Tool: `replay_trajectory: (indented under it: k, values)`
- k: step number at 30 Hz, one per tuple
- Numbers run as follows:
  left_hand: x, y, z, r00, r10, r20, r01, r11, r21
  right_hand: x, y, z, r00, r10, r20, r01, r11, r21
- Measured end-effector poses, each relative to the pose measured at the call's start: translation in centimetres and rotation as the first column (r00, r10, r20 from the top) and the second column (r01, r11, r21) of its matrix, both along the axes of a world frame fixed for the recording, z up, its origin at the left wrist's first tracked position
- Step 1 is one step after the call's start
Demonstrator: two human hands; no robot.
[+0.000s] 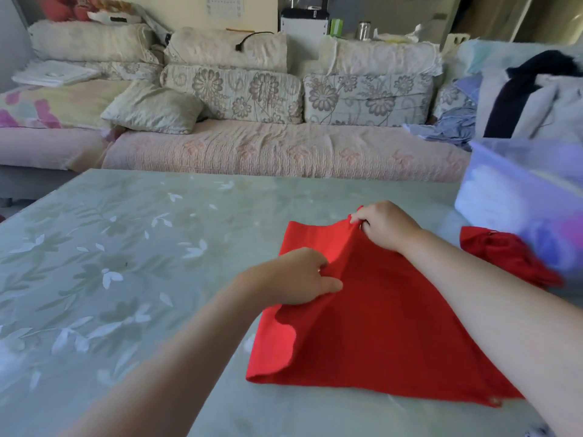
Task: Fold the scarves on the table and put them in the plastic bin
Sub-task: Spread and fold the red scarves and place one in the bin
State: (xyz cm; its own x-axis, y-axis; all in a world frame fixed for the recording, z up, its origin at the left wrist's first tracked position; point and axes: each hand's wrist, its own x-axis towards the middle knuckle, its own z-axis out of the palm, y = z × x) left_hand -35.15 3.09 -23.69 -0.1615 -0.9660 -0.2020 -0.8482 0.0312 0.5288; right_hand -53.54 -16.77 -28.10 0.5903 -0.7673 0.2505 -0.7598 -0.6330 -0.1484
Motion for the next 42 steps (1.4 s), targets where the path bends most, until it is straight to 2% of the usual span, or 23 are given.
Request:
replay_trajectory:
  k: [5,13,15,17,18,19,20,21,22,23,24,25,27,29,30,32,36,39,42]
  values:
    - [-7.2,-2.3,-1.2,0.997,-0.074,-0.031,0.074,0.997,-0.006,-6.7,-0.8,-1.8,0.996,-0.071,0.049,0.07,0.997,0.029]
    - [-15.7,-4.2,-3.7,0.985,-0.046,-0.168,0.045,0.999,-0.01,-12.4,-3.0,-2.4,0.989,-0.141,0.034,0.141,0.99,0.02]
    - [-17.3,-4.3,-4.9,0.949,0.003,-0.316,0.044,0.989,0.143,-13.1,-2.7,-2.6,0.99,-0.126,-0.07,0.131,0.989,0.074]
    - [-18.3,-4.3,-5.6,0.86,0.116,-0.498,0.09,0.924,0.371,-13.5,-2.2,-2.6,0.969,-0.127,-0.213,0.15,0.984,0.092]
    - [-18.4,-4.4,-5.9,0.835,0.142,-0.532,0.09,0.917,0.388,-13.5,-2.0,-2.5,0.958,-0.139,-0.251,0.159,0.985,0.062]
    - [-18.2,-4.6,-6.2,0.838,0.129,-0.53,0.048,0.951,0.307,-13.3,-1.8,-2.2,0.955,-0.15,-0.257,0.159,0.987,0.018]
    - [-17.6,-4.8,-6.5,0.88,0.069,-0.47,-0.014,0.993,0.119,-13.0,-1.5,-1.8,0.958,-0.157,-0.24,0.155,0.988,-0.025]
    - [-16.8,-5.0,-6.9,0.934,0.004,-0.356,-0.051,0.991,-0.122,-12.5,-1.2,-1.6,0.965,-0.153,-0.212,0.147,0.988,-0.047]
    - [-15.8,-5.3,-7.5,0.978,-0.03,-0.207,-0.044,0.938,-0.343,-12.0,-0.8,-1.5,0.973,-0.142,-0.183,0.136,0.99,-0.046]
    - [-14.7,-5.3,-8.0,0.999,-0.025,-0.042,0.001,0.87,-0.493,-11.5,-0.4,-1.6,0.979,-0.123,-0.165,0.119,0.992,-0.033]
    - [-13.7,-5.3,-8.4,0.992,0.029,0.122,0.043,0.833,-0.551,-10.9,0.0,-1.8,0.981,-0.1,-0.166,0.099,0.995,-0.015]
    - [-12.6,-5.1,-8.8,0.963,0.091,0.255,0.061,0.844,-0.533,-10.5,0.5,-2.1,0.979,-0.08,-0.188,0.084,0.996,0.014]
    - [-10.9,-4.4,-9.9,0.91,0.111,0.399,0.038,0.937,-0.346,-10.0,1.5,-3.0,0.957,-0.067,-0.281,0.097,0.991,0.092]
    - [-9.6,-3.5,-11.0,0.919,0.07,0.388,-0.005,0.986,-0.166,-10.4,2.2,-3.9,0.909,-0.088,-0.407,0.165,0.974,0.158]
    - [-9.2,-3.1,-11.4,0.92,0.062,0.388,-0.013,0.991,-0.13,-10.7,2.5,-4.3,0.884,-0.104,-0.456,0.207,0.961,0.183]
    - [-8.7,-2.7,-11.6,0.92,0.069,0.386,-0.024,0.992,-0.121,-11.6,2.9,-4.8,0.854,-0.151,-0.499,0.285,0.937,0.204]
    - [-7.5,-2.3,-10.8,0.919,0.085,0.386,-0.026,0.988,-0.155,-11.6,3.5,-4.1,0.812,-0.224,-0.539,0.335,0.935,0.115]
    - [-5.4,-2.0,-9.7,0.917,0.16,0.366,-0.058,0.96,-0.274,-8.9,3.9,-3.0,0.869,-0.193,-0.457,0.251,0.965,0.071]
    - [-3.1,-1.9,-8.5,0.855,0.254,0.453,-0.086,0.929,-0.36,-4.7,3.7,-1.9,0.954,-0.088,-0.288,0.107,0.993,0.054]
